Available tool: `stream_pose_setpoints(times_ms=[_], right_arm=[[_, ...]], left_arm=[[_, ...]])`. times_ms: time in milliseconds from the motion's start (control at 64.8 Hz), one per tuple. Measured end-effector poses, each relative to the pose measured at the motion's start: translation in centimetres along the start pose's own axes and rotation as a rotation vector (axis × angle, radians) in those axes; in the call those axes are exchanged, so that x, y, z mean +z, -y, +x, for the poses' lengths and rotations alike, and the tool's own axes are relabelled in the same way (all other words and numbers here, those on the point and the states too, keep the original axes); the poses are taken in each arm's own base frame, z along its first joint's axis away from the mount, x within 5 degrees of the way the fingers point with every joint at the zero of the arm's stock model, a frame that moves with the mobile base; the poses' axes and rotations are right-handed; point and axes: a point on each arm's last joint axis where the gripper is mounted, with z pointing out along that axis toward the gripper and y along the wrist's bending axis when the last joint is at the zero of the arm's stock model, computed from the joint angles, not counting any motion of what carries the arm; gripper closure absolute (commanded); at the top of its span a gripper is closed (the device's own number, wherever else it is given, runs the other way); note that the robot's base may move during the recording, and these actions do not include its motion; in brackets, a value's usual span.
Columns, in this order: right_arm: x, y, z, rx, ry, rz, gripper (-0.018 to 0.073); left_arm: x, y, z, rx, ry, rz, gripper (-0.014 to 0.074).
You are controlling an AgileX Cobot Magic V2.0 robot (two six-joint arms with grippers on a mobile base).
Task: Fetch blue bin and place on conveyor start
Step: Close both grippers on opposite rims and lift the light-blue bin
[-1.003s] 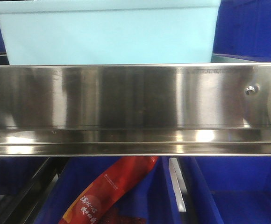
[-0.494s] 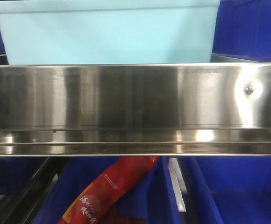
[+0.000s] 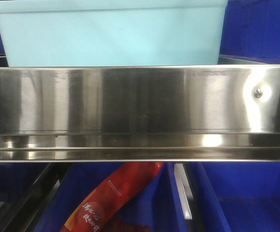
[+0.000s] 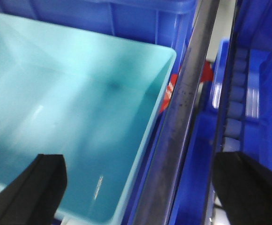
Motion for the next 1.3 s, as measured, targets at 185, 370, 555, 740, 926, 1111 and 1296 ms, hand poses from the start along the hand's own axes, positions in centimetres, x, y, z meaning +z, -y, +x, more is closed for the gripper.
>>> stream_pose_setpoints(times_ms=[185,370,555,740,926,1111,1296], right_arm=[[5.2,0.3,-0.7,0.012,-0.099,0.011,0.0032],[9.7,0.9,0.4,0.02,-0.206,0.027,0.0043],[12.0,1.1,1.1,0.021,-0.259,0.035,0.0265],[12.8,1.3,1.4,0.02,-0.276,0.043,0.0701],[12.9,1.4,1.4,0.034,-0.282,0.056,0.0711],[12.9,1.4,1.4,0.033,-0.282,0.058,0.0711],[11.3,1.2,0.9,0.031,-0.258,0.055,0.0711]], left_arm=[[5.3,-0.1,0.3,-0.01,-0.112,-0.013,0.0123],[9.1,0.2,1.4,-0.034,-0.195,0.004,0.0123],[11.0,0.3,2.1,-0.036,-0.238,0.002,0.0153],[11.2,0.3,2.3,-0.036,-0.255,0.0,0.0533],[11.2,0.1,2.3,-0.044,-0.267,-0.011,0.0708],[11.2,0.1,2.3,-0.044,-0.27,-0.013,0.0708],[9.9,0.1,2.1,-0.048,-0.265,-0.011,0.0708]])
